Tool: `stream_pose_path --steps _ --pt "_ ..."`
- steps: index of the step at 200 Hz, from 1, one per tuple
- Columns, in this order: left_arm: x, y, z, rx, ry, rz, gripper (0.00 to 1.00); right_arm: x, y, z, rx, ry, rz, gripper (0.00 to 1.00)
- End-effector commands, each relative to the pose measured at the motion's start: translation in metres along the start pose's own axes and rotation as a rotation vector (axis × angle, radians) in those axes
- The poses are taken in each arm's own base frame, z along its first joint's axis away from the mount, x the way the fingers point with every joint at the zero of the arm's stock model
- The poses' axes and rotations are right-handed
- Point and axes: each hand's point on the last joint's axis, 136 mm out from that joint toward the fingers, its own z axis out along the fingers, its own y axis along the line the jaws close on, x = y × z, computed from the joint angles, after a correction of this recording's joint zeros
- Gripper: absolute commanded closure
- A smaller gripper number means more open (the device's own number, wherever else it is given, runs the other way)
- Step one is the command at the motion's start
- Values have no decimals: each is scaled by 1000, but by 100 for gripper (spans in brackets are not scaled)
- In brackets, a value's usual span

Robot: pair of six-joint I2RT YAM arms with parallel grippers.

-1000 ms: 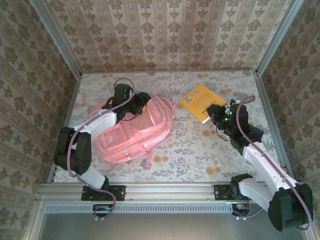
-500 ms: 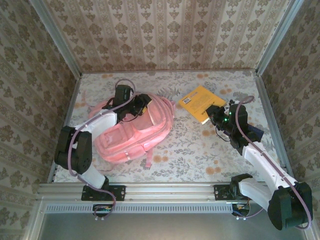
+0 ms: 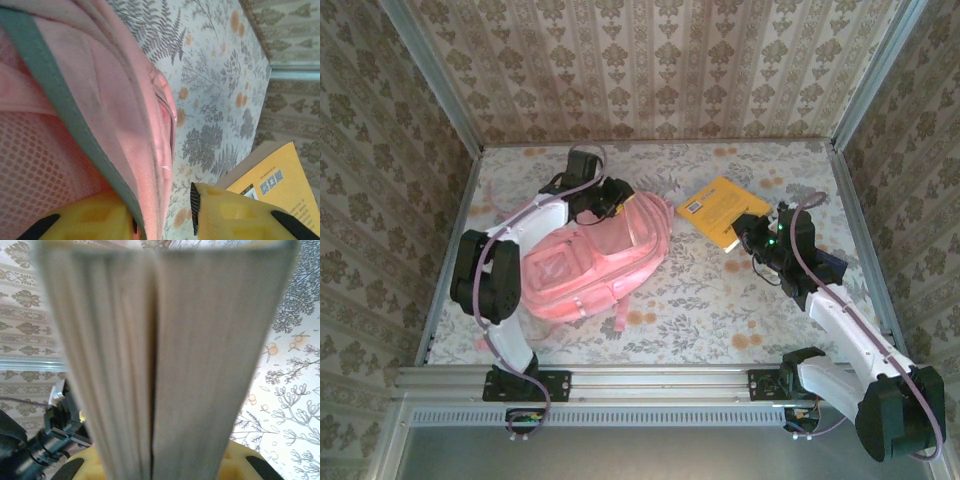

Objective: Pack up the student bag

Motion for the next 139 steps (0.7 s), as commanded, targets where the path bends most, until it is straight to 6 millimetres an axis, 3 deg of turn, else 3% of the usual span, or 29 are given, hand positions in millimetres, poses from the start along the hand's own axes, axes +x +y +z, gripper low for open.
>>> stream_pose_path --steps 1,26,33,61,101,139 --pt "16 -8 8 -5 107 76 64 -18 46 -19 -121 -54 -76 100" --pt "24 13 12 -72 138 53 55 -21 45 -27 -104 -70 -89 100" --pt "38 14 16 -93 162 62 55 -21 44 -28 -101 -74 -91 100" --pt "45 34 20 -181 196 30 56 -22 42 -30 -102 -82 -99 100" --pt "45 22 30 -150 179 28 62 -20 45 -29 -123 -69 -105 100" --pt "31 4 31 -148 133 74 64 -20 47 -32 -131 -70 -118 100"
